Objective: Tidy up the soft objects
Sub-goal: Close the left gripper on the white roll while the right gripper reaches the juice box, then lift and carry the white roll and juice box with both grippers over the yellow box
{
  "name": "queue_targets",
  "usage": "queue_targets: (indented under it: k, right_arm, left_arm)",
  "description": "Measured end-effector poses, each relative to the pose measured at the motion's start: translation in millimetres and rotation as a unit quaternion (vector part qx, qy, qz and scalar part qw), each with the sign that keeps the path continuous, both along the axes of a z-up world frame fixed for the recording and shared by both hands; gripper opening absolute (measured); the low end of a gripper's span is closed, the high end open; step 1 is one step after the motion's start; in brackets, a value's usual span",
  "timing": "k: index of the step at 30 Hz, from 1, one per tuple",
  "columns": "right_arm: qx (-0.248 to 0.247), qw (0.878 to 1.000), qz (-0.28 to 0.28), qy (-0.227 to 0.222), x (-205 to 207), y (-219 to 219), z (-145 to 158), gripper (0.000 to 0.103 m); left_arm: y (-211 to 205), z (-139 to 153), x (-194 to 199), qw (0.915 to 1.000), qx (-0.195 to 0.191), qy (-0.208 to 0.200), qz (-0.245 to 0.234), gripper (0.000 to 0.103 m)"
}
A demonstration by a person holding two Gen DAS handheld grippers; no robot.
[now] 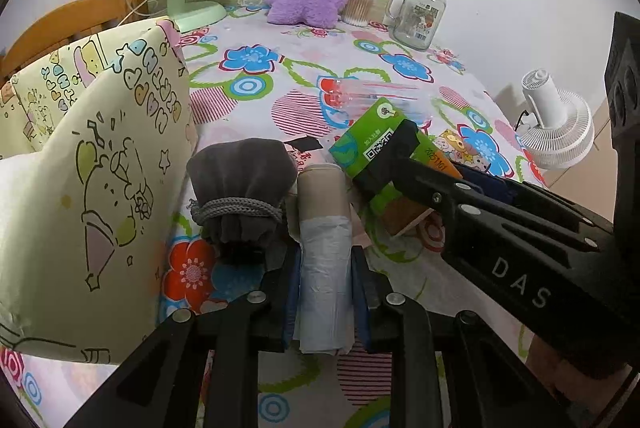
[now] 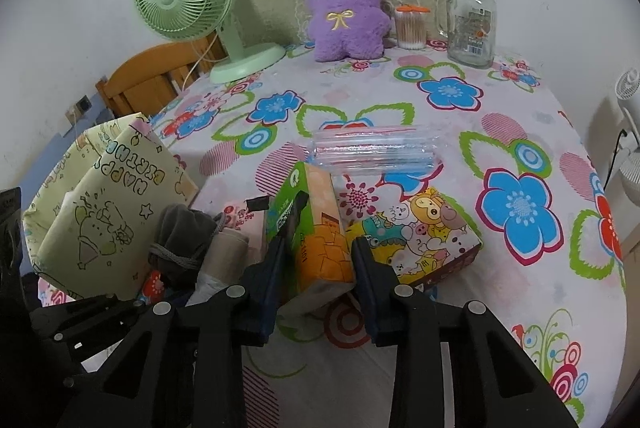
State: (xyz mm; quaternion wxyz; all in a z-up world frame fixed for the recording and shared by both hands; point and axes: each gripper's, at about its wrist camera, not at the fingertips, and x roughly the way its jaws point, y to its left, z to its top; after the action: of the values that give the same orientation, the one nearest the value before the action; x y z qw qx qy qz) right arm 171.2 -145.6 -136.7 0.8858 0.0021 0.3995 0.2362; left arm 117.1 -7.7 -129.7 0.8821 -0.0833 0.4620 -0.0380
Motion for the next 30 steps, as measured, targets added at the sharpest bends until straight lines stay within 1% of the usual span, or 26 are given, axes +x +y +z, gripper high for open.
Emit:
queue_targets:
  k: [3, 5, 6, 9, 11, 23, 30]
  right_arm:
    - [-0.002, 1.0, 0.002, 0.0, -0.8, 1.3, 0.6, 0.033]
    - [-0.003, 1.0, 0.003, 0.0, -1.3, 2.7, 0.8, 0.03]
    - [-0.004, 1.0, 0.005, 0.0, -1.9, 3.6, 1.1, 0.025]
    - [-0.011, 1.0, 0.005, -0.005, -4.3, 7.2, 2.3, 0.023]
    - [-0.014, 1.0, 0.006, -0.01, -5.8, 9.9, 4.1, 0.022]
    - [0.001, 0.999, -0.008, -0.034, -12.6, 1.6, 22.0, 0.022]
    - [0.004, 0.999, -0.01, -0.038, -16.8, -0.7, 26.8, 0.022]
  left_arm:
    - [0.8, 0.6, -0.9, 1.0, 0.0, -0.001, 0.002, 0.022]
    - [2.0, 1.5, -2.3, 1.0, -0.001, -0.002, 0.003, 0.022]
    - [2.3, 2.3, -2.9, 1.0, -0.001, -0.003, 0.003, 0.022]
    - [2.5, 4.3, -4.3, 1.0, 0.001, -0.008, 0.001, 0.021]
    - [2.6, 5.8, -5.0, 1.0, 0.001, -0.01, 0.001, 0.021]
    - [4.7, 12.3, -9.0, 0.9998, -0.005, -0.018, 0.001, 0.021]
    - [5.2, 22.1, -13.3, 0.9995, -0.004, -0.03, 0.001, 0.021]
